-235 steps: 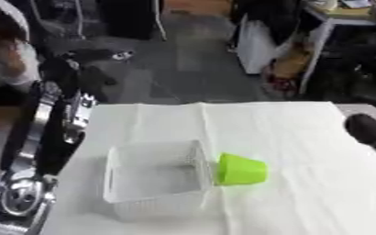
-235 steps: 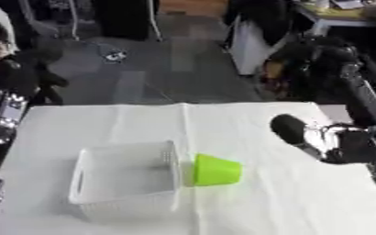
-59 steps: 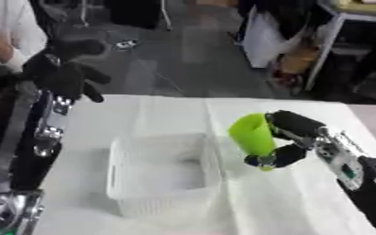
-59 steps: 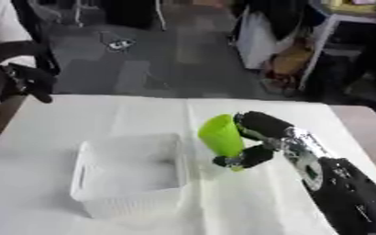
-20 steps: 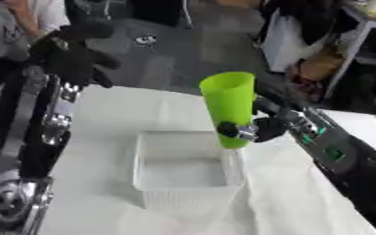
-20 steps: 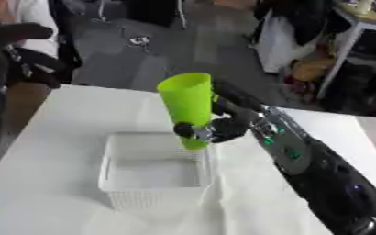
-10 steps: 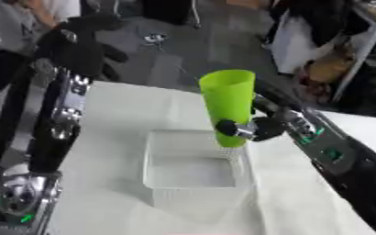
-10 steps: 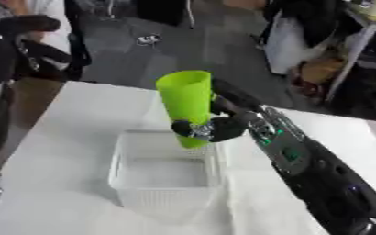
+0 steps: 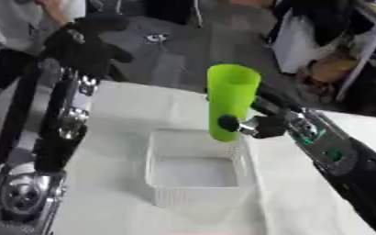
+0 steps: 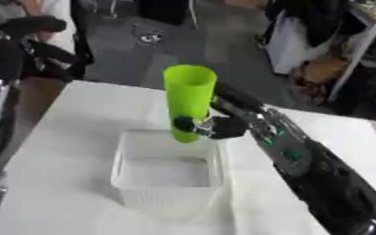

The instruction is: Pick up objects on the table and place them in the box.

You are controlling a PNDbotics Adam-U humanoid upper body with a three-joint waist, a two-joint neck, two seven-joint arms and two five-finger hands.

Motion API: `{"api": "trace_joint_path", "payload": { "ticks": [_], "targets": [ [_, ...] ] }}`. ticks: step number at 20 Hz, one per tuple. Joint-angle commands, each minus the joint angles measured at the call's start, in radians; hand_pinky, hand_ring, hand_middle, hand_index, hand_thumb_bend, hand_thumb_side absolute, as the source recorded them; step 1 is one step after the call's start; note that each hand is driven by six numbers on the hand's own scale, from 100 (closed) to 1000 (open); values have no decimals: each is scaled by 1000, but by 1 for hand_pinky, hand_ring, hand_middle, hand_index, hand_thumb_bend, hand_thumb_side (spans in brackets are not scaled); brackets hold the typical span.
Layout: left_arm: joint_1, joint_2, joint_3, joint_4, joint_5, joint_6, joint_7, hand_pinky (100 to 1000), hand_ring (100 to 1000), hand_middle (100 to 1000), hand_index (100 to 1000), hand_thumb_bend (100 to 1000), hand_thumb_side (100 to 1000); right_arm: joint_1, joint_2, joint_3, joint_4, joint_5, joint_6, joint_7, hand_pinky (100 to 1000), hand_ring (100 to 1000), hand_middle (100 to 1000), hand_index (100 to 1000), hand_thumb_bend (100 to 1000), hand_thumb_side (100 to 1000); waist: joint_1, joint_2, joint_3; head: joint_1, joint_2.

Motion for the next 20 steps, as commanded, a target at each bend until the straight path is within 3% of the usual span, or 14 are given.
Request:
{"api": "trace_joint_path", "payload": {
  "ticks": [1, 5, 15, 17, 20],
  "targets": [
    [-13, 5, -1, -17, -4, -1, -3, 483, 587, 763, 839, 254, 980, -15, -18, -29, 4, -57, 20, 4, 593, 879, 923, 940, 652, 1000, 7, -15, -1, 11, 6],
    [-13, 6, -1, -17, -4, -1, -4, 483, 587, 763, 839, 254, 979, -15, -23, -34, 13, -117, 46, -25, 608, 892, 965, 942, 652, 1000, 7, -14, -1, 17, 7],
    [-10, 11, 0, -17, -5, 1, -5, 482, 587, 763, 839, 254, 980, 15, -49, -30, -18, -145, 82, -59, 594, 880, 953, 931, 662, 1000, 9, -15, -6, 18, 6],
    [-7, 13, 1, -17, -6, 2, -3, 482, 587, 763, 839, 253, 979, 27, -52, -34, -28, -162, 85, -67, 574, 870, 943, 924, 657, 1000, 11, -15, -11, -13, -31],
    [-2, 21, 3, -17, -7, 2, 1, 480, 586, 762, 838, 252, 979, 60, -63, -38, -63, -211, 86, -86, 540, 859, 926, 913, 648, 1000, 14, -14, -20, -124, -148]
  ]
}}
